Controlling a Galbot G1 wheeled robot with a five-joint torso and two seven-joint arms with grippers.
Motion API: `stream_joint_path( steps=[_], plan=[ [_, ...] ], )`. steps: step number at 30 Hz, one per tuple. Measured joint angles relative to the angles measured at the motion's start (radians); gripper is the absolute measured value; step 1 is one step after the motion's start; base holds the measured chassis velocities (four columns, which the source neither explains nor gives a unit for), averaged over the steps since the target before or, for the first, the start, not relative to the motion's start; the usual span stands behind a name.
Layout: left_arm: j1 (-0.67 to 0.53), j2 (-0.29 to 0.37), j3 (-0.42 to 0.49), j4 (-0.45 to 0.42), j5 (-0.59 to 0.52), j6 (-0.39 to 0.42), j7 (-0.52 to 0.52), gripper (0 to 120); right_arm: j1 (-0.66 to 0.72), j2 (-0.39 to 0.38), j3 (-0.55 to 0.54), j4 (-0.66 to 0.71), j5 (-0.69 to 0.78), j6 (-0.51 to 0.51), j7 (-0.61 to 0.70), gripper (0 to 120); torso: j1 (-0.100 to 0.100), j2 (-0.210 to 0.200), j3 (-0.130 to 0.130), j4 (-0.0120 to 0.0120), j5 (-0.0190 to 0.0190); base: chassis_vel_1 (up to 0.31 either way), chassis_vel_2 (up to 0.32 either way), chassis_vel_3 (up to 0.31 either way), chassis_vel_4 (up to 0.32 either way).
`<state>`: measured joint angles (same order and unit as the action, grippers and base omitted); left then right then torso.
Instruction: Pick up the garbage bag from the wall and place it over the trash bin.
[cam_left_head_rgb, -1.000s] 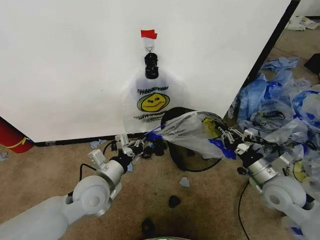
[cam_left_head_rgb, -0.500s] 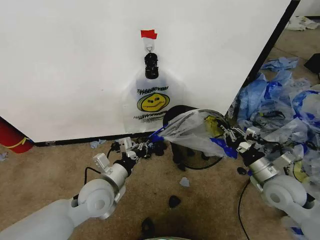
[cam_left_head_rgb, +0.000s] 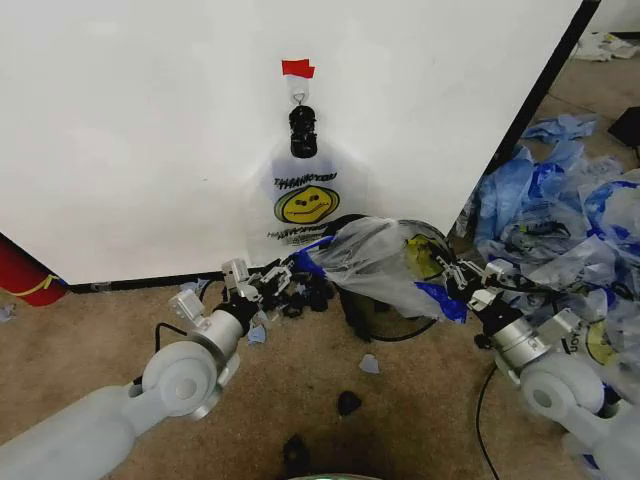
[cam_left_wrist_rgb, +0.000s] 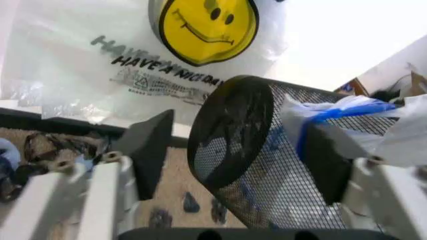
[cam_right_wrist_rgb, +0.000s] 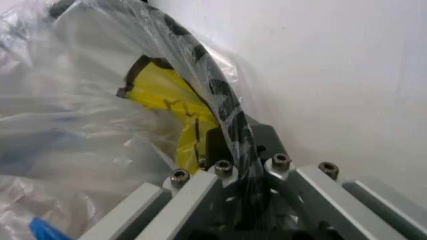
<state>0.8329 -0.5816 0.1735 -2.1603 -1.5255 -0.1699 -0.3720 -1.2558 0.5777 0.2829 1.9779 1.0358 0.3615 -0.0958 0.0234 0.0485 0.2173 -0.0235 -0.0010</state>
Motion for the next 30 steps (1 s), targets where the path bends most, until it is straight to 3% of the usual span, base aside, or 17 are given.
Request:
stream_joint_path(
  steps=[7, 13, 20, 22, 26, 27, 30],
  plan=[
    [0.013, 0.046, -0.033, -0.061, -0.073, 0.097, 0.001, 98, 0.01, -0.014, -0.012, -0.013, -0.004, 0.004, -0.015, 0, 0.0, 0.0, 0.0, -0.0001, 0.0, 0.0, 0.0, 0.0, 0.0],
    [0.011, 0.05, -0.043, -0.079, -0.103, 0.121, 0.001, 100, 0.019, -0.013, -0.029, -0.018, -0.009, 0.006, -0.02, 0, 0.0, 0.0, 0.0, -0.0002, 0.0, 0.0, 0.0, 0.0, 0.0],
    [0.023, 0.068, -0.094, -0.11, -0.105, 0.095, -0.031, 100, 0.024, 0.009, -0.042, -0.03, -0.052, 0.016, 0.01, 0, 0.0, 0.0, 0.0, 0.0, -0.0001, 0.0, 0.0, 0.0, 0.0],
    [0.048, 0.074, -0.154, -0.169, -0.101, 0.065, -0.061, 100, 0.017, 0.026, -0.046, -0.031, -0.076, 0.016, 0.043, 0, 0.0, 0.0, 0.0, 0.0, 0.0, 0.0, 0.0, 0.0, 0.0],
    [0.057, 0.071, -0.19, -0.257, -0.101, 0.058, -0.118, 100, 0.008, 0.046, -0.045, -0.017, -0.115, 0.013, 0.094, 0, 0.0, 0.0, 0.0, -0.0003, 0.0002, 0.0, 0.0, 0.0, 0.0],
    [0.069, 0.062, -0.2, -0.313, -0.108, 0.057, -0.172, 100, 0.009, 0.06, -0.045, -0.003, -0.142, 0.007, 0.137, 0, 0.0, 0.0, 0.0, -0.0003, 0.0005, 0.0, 0.0, 0.0, 0.0],
    [0.111, 0.045, -0.209, -0.346, -0.134, 0.067, -0.23, 100, 0.014, 0.111, -0.044, 0.045, -0.237, -0.013, 0.273, 0, 0.0, 0.0, 0.0, -0.0001, -0.0003, 0.0, 0.0, 0.0, 0.0]
  ],
)
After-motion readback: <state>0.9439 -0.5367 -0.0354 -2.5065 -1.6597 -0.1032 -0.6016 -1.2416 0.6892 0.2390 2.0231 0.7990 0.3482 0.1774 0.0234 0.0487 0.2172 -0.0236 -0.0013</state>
